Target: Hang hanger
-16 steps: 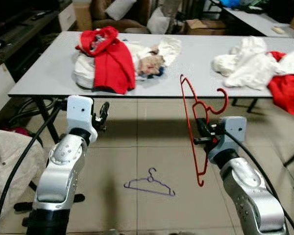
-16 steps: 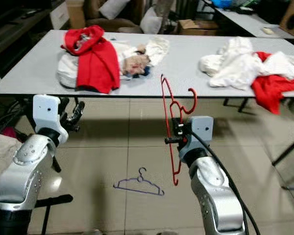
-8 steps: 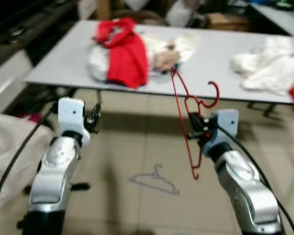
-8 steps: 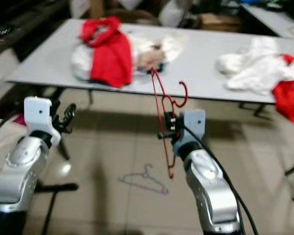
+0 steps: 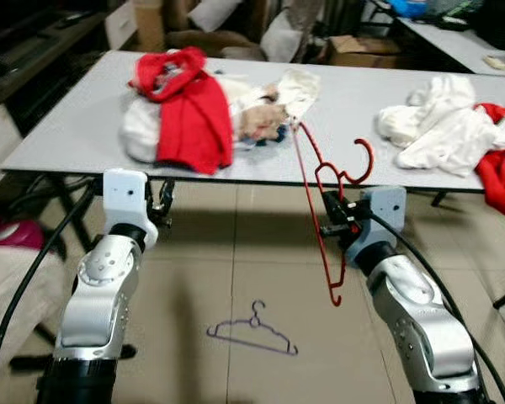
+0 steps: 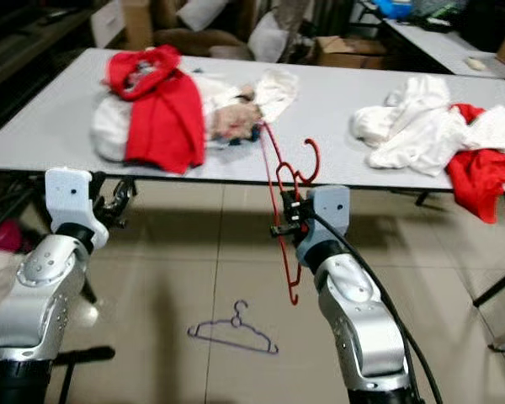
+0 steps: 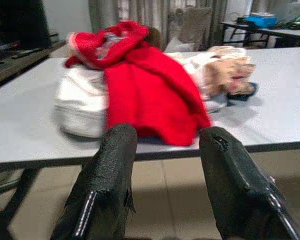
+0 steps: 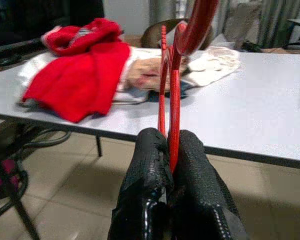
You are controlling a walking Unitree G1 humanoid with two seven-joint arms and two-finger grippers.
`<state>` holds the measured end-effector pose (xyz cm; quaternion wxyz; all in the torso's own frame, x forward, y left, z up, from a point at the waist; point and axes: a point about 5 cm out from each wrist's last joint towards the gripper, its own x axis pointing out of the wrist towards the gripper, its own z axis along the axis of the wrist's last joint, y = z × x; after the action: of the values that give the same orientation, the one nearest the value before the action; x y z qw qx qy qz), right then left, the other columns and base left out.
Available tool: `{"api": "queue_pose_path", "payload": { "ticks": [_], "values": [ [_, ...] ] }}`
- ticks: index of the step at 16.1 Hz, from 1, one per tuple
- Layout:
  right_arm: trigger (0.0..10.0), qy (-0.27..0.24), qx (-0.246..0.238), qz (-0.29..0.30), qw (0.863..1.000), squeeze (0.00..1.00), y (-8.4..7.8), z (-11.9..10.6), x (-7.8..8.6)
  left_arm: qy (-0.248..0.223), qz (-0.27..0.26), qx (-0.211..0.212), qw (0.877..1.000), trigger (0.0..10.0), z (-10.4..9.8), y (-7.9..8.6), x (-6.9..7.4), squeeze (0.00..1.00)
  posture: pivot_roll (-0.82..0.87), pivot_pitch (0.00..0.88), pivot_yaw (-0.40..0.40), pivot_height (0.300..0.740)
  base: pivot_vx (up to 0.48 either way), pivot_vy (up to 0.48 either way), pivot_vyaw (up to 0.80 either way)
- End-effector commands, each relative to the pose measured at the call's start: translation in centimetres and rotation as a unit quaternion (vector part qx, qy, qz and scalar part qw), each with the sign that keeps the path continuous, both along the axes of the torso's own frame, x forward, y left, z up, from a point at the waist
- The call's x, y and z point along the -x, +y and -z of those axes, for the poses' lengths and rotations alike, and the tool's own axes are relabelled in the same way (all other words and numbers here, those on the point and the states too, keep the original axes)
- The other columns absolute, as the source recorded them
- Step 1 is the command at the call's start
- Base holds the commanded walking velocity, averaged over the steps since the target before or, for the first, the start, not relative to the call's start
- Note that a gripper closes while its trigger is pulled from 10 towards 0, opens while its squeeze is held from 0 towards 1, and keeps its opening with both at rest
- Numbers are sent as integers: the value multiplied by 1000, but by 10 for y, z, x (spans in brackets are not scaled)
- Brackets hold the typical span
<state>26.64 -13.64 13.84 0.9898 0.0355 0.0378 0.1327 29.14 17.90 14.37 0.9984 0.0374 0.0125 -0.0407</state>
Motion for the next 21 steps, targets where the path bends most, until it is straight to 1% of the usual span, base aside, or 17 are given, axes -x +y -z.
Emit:
{"api": "queue_pose_path", "payload": {
  "ticks": [1,7,12,15,17,21],
  "values": [
    [10000,-7,5,8,1000,0,-4,-3,-3,-7,9,-2,1000,10000,-2,-7,-3,0,-101,0,-25,740,334,0,0],
    [10000,-10,3,0,1000,0,-1,-3,-5,-14,8,0,1000,10000,-3,-7,-5,0,-96,0,-32,740,339,0,0],
    [10000,-11,-2,-2,1000,0,3,-2,-6,-17,8,-7,1000,10000,-4,-4,-5,0,-90,0,-24,740,349,0,0],
    [10000,-12,-3,-2,1000,0,2,-2,-5,-17,12,-10,1000,10000,-4,-4,-5,0,-90,0,-20,740,350,0,0],
    [10000,-13,-6,1,1000,0,0,-1,-3,-18,22,-20,999,10000,-4,-5,-6,0,-80,0,-17,740,354,0,0],
    [10000,-13,-8,10,1000,0,-3,1,0,-22,24,-25,999,10000,-7,-2,-8,0,-82,0,-8,740,351,0,0]
  ]
}}
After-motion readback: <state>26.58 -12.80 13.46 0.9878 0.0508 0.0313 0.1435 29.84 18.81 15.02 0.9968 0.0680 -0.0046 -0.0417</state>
